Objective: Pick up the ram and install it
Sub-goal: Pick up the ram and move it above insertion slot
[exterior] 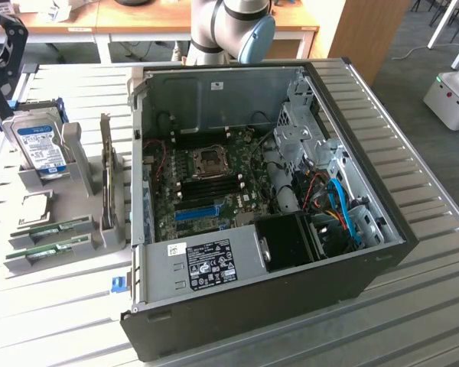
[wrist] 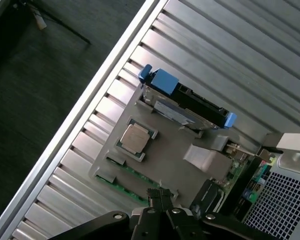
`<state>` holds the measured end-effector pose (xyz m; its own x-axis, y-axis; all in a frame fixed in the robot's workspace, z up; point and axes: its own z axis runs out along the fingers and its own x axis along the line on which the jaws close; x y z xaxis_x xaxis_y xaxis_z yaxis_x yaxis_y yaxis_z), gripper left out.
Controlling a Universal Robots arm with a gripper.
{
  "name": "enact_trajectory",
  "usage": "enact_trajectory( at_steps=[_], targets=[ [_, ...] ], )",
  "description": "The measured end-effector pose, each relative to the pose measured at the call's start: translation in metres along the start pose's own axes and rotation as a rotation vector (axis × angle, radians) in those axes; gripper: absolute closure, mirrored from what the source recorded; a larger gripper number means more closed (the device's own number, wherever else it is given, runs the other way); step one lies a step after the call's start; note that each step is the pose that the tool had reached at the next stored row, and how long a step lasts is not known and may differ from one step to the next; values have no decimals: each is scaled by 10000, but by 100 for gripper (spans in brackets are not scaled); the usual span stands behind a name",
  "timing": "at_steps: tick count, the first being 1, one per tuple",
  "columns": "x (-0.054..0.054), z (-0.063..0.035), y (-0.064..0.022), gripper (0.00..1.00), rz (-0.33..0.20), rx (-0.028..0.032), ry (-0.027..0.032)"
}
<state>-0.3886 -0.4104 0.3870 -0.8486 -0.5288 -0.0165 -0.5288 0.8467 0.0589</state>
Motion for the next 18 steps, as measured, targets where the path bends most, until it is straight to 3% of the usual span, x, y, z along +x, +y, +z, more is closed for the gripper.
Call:
enact_trajectory(
  at_steps=[10,18],
  targets=[
    [5,0,3,89,-1130,-62,39],
    [13,1,9,89,-1908,-145,36]
  ],
)
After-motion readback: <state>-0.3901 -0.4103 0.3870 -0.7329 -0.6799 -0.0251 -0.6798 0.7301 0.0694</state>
